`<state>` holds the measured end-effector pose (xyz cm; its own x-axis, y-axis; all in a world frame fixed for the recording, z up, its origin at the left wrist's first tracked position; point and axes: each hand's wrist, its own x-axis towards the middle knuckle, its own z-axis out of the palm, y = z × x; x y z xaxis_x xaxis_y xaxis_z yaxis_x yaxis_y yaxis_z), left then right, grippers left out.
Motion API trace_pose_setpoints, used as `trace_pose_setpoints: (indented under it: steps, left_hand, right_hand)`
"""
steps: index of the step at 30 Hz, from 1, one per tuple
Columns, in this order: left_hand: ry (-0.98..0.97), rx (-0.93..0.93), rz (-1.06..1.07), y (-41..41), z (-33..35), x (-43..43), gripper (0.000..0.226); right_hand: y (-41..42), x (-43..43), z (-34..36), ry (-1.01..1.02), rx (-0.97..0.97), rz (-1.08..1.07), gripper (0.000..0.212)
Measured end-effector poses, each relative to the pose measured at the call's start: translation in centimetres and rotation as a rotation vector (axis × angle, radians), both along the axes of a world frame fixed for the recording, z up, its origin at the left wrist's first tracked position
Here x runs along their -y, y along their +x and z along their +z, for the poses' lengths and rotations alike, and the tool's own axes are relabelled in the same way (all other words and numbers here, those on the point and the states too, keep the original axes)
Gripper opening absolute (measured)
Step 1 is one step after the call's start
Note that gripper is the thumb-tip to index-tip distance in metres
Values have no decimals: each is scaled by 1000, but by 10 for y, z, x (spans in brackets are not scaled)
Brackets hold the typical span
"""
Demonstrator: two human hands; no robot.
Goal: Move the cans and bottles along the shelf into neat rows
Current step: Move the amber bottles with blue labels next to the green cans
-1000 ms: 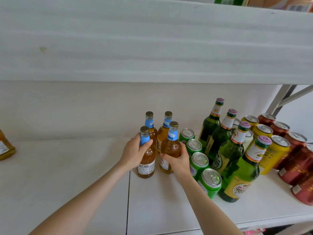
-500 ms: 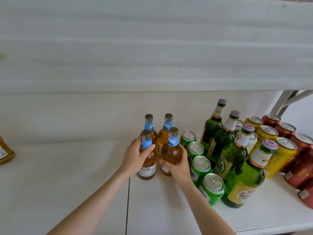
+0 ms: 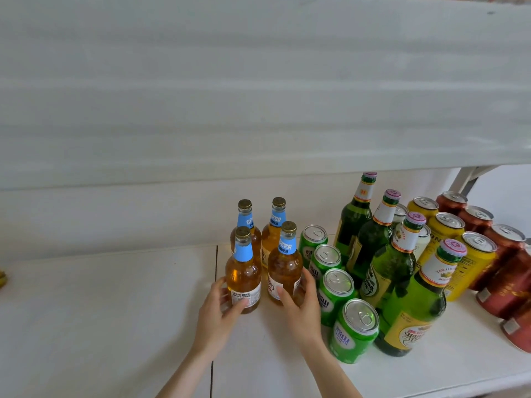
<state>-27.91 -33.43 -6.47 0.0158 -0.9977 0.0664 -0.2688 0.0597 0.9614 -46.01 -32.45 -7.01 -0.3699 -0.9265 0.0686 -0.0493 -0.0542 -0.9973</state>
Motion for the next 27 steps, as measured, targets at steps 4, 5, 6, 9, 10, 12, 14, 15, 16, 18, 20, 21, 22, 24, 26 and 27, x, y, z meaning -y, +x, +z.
trace_pose_setpoints:
  steps: [4, 5, 6, 9, 10, 12, 14, 15, 16, 18, 20, 21, 22, 24, 26, 27]
  left_hand:
    - [-11, 9, 16, -2, -3, 6, 53]
    - [-13, 14, 19, -3, -3, 7, 53]
    - [-14, 20, 21, -3, -4, 8, 53]
    - [-12, 38, 17, -5, -5, 11, 52]
    - [-10, 42, 17, -6, -5, 12, 51]
    - [-6, 47, 17, -9, -4, 12, 50]
    - [-3, 49, 18, -11, -4, 13, 49]
    - [-1, 50, 20, -12, -4, 13, 49]
    - [0, 51, 23, -13, -5, 13, 48]
    - [0, 56, 30, -14, -5, 13, 48]
    - [-1, 64, 29, -14, -4, 13, 49]
    - [-2, 69, 23, -14, -3, 13, 50]
    - [-6, 80, 14, -14, -2, 13, 51]
    - [-30, 132, 2, -12, -1, 12, 50]
    - [-71, 253, 14, -7, 0, 11, 49]
    - [-93, 326, 22, -4, 0, 9, 50]
  right_hand:
    - [1, 4, -2, 18, -30, -33, 66]
    - [2, 4, -3, 22, -38, -35, 66]
    - [1, 5, -3, 25, -43, -34, 67]
    - [0, 7, -2, 35, -52, -25, 68]
    - [0, 7, -2, 38, -51, -22, 67]
    - [0, 7, 0, 47, -51, -20, 68]
    - [0, 6, 1, 54, -55, -21, 67]
    - [0, 6, 1, 53, -54, -20, 65]
    - [0, 6, 1, 48, -52, -19, 64]
    - [0, 5, 2, 41, -47, -20, 62]
    - [0, 5, 4, 43, -43, -18, 62]
    - [0, 5, 5, 44, -42, -15, 61]
    - [0, 5, 6, 43, -43, -14, 60]
    - [1, 4, 7, 33, -50, -11, 57]
    - [1, 1, 10, 32, -51, -4, 56]
    - [1, 0, 11, 36, -52, 1, 56]
